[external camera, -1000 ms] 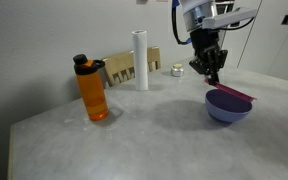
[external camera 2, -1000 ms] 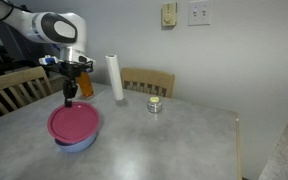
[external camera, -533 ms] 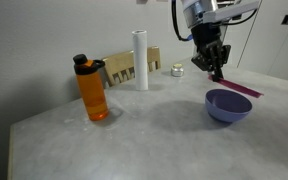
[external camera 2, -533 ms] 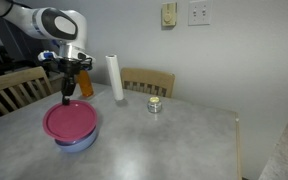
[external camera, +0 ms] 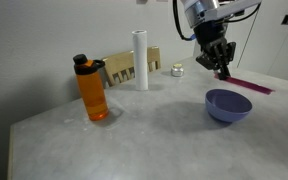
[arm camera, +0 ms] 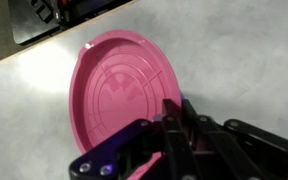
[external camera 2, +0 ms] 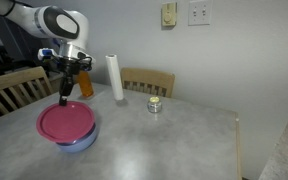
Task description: Put the pink plate on the blue bowl
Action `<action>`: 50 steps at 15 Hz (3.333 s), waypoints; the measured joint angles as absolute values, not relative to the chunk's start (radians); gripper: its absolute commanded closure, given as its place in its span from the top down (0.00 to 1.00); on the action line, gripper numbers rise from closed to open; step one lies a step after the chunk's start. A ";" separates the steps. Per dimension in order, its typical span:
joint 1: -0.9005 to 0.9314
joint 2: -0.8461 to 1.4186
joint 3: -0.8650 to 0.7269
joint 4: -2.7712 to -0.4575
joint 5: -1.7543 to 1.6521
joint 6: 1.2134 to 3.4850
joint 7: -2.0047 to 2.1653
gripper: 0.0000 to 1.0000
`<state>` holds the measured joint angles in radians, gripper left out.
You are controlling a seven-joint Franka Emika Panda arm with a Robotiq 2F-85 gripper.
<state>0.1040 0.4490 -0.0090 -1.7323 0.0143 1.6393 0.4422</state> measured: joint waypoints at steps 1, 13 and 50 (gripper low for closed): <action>0.104 0.455 -0.009 -1.732 0.014 1.639 0.445 0.03; 0.125 0.568 -0.006 -1.659 0.015 1.659 0.445 0.03; 0.144 0.745 -0.003 -1.471 0.073 1.706 0.433 0.02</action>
